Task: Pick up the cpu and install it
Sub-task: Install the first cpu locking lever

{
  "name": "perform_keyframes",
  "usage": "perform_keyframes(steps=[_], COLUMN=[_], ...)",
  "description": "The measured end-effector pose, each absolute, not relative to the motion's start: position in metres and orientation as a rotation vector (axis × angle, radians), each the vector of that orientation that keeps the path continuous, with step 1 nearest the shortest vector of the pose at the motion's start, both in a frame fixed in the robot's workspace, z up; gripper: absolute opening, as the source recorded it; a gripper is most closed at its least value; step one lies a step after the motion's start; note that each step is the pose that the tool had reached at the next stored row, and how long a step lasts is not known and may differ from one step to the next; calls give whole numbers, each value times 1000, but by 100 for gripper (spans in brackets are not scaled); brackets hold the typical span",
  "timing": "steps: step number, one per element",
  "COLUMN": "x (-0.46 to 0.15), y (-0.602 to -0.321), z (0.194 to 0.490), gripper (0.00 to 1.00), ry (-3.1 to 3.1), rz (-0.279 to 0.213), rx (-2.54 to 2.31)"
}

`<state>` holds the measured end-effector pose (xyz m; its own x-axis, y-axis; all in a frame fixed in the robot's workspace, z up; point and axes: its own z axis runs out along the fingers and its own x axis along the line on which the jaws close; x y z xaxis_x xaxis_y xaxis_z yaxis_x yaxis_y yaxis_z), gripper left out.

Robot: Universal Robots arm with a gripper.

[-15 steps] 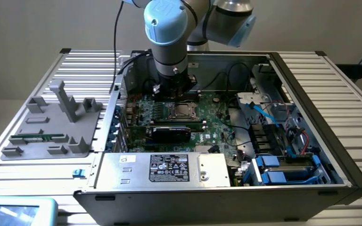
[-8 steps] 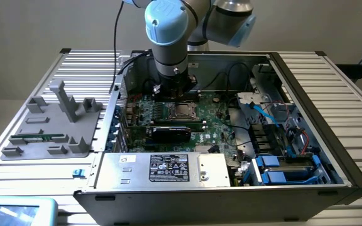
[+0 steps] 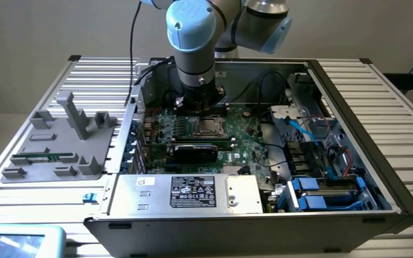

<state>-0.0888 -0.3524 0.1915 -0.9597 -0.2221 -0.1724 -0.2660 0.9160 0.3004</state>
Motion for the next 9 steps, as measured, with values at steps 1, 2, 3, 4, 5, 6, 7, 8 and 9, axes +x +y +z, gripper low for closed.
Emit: perform_keyframes(steps=[1, 2, 3, 4, 5, 6, 7, 8, 9], x=[-88, -88, -88, -88, -87, -87, -87, -87, -87], y=[-352, -352, -352, -352, -352, -352, -352, -352, -352], z=[191, 191, 191, 191, 191, 191, 191, 191, 191], gripper=[9, 9, 9, 9, 9, 9, 9, 9, 9], ry=[2942, 2942, 2942, 2942, 2942, 2942, 2942, 2942, 2942], rz=[490, 490, 490, 490, 490, 490, 490, 490, 490], rx=[-378, -379, -379, -379, -379, -379, -379, -380, -380])
